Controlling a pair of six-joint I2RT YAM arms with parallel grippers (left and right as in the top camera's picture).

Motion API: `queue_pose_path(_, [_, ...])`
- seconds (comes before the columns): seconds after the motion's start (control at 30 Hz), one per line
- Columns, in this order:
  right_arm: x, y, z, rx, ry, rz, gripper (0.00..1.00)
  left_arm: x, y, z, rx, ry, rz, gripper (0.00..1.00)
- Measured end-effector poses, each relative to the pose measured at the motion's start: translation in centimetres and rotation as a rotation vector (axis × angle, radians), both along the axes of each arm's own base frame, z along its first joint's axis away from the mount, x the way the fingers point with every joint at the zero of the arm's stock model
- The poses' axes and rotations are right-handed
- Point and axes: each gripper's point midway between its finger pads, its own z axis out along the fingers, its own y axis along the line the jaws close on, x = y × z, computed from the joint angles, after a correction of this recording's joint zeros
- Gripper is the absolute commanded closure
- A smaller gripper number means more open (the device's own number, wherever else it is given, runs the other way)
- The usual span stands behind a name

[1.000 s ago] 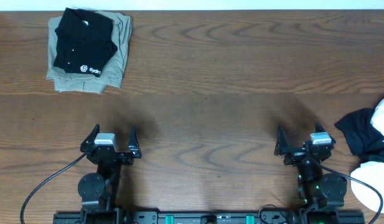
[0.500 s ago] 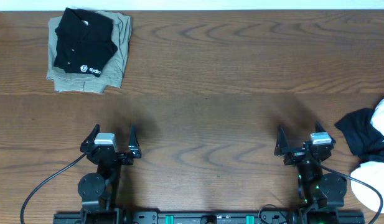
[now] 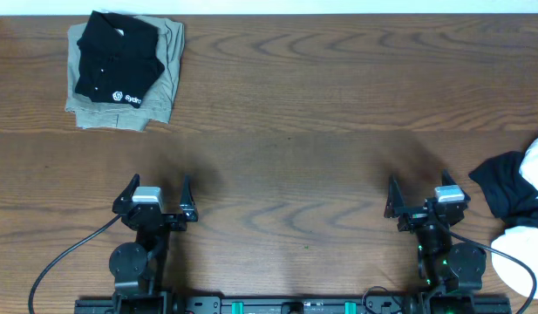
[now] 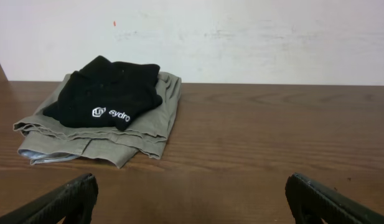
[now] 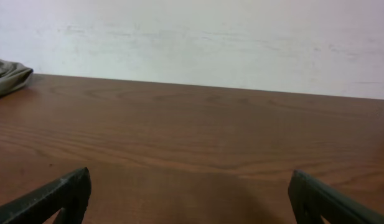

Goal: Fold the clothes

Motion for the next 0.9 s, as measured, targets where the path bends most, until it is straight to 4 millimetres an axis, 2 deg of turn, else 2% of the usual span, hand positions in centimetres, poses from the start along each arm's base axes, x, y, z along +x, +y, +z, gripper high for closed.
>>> queue_pose_path(0.77, [0.0,0.0,0.0,0.0,-0.002,0.001,0.01,0.0,0.0,0.0,0.0,0.0,0.0,0.02])
queue_pose_path(0.9, [-0.1,1.1,0.4,0.071,-0.007,0.063,0.01,0.0,0.0,0.0,0.0,0.0,0.0,0.02])
